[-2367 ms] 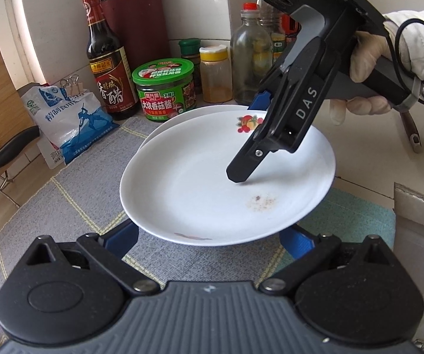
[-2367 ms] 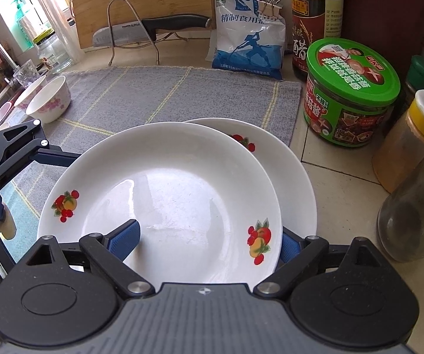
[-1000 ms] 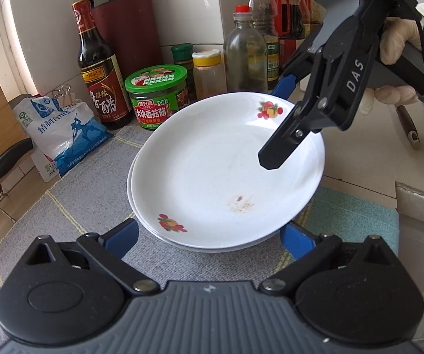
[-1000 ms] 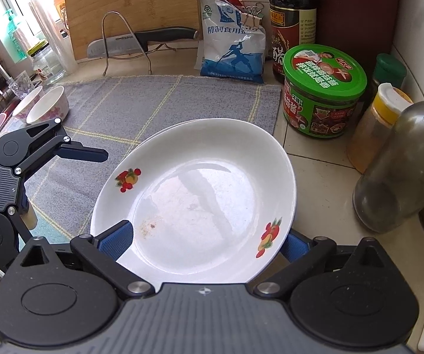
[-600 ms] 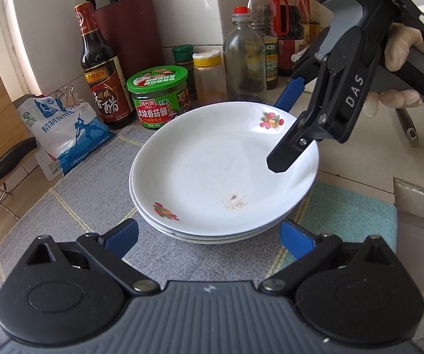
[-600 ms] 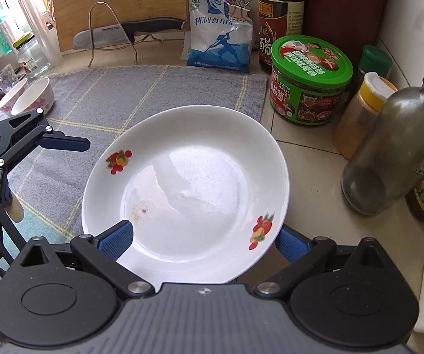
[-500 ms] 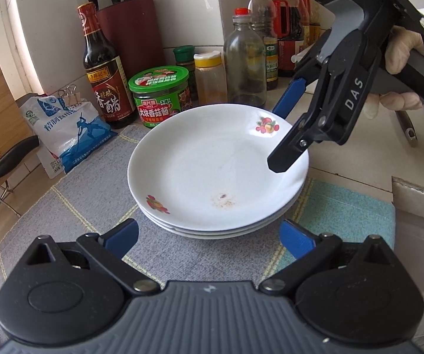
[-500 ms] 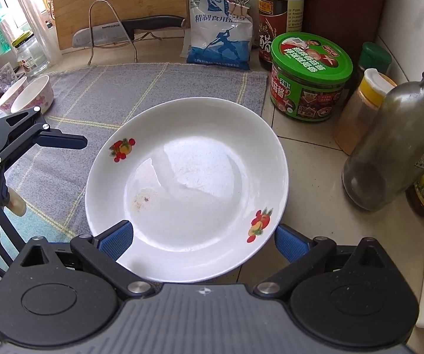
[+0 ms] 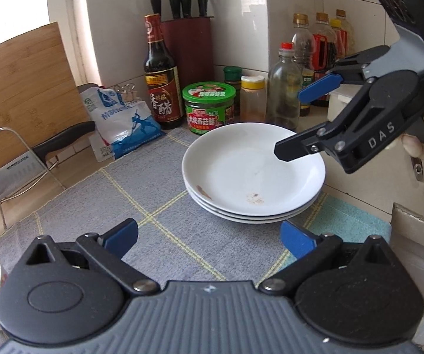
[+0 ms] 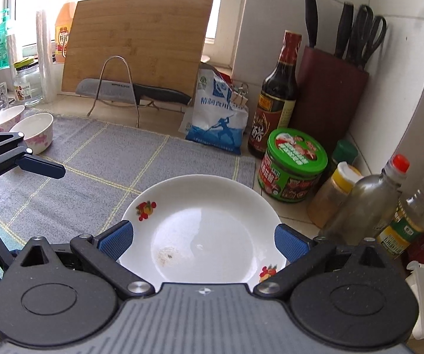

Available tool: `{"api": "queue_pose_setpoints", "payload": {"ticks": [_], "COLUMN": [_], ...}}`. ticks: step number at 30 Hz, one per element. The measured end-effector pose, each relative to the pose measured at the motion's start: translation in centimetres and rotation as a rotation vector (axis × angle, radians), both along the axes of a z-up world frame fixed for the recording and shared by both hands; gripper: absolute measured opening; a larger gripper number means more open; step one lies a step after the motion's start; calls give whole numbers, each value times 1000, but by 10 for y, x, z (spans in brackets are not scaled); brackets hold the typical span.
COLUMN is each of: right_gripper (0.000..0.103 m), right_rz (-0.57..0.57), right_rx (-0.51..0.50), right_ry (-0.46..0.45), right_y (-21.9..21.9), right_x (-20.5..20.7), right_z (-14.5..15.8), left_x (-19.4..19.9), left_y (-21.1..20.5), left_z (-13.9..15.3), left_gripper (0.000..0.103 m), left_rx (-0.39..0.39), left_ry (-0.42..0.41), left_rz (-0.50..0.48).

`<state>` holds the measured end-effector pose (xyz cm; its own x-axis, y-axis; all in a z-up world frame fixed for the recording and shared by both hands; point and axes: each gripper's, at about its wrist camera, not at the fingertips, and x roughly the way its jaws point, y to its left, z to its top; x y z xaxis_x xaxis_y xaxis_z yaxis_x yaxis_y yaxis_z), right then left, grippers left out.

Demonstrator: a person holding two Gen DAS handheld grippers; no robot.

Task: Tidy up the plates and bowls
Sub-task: 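Open both tools and pull them back from the plate stack, then move the left tool to the plain white bowl on the towel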

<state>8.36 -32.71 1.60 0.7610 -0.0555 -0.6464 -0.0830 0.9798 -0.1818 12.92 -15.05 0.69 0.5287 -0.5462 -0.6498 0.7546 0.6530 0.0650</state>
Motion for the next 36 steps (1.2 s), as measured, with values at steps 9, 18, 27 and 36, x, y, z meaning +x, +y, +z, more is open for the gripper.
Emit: {"api": "queue_pose_setpoints", "payload": {"ticks": [9, 18, 27, 36], "right_gripper": [103, 103, 103, 103], "right_rz": [-22, -9, 119, 324], "right_rx": [21, 59, 40, 26], "right_ry": [-37, 0, 58, 95], "right_y": [54, 115, 191, 265], "right_x": [-8, -8, -3, 5], "right_z": [0, -18, -33, -45], "left_x": [-6, -26, -40, -45], "left_y": [56, 122, 180, 237], "left_z": [6, 5, 11, 16], "left_gripper": [102, 102, 102, 102], "left_rx": [-29, -47, -48, -11], "left_ry": [31, 44, 34, 29], "left_rz": [103, 201, 278, 421]}}
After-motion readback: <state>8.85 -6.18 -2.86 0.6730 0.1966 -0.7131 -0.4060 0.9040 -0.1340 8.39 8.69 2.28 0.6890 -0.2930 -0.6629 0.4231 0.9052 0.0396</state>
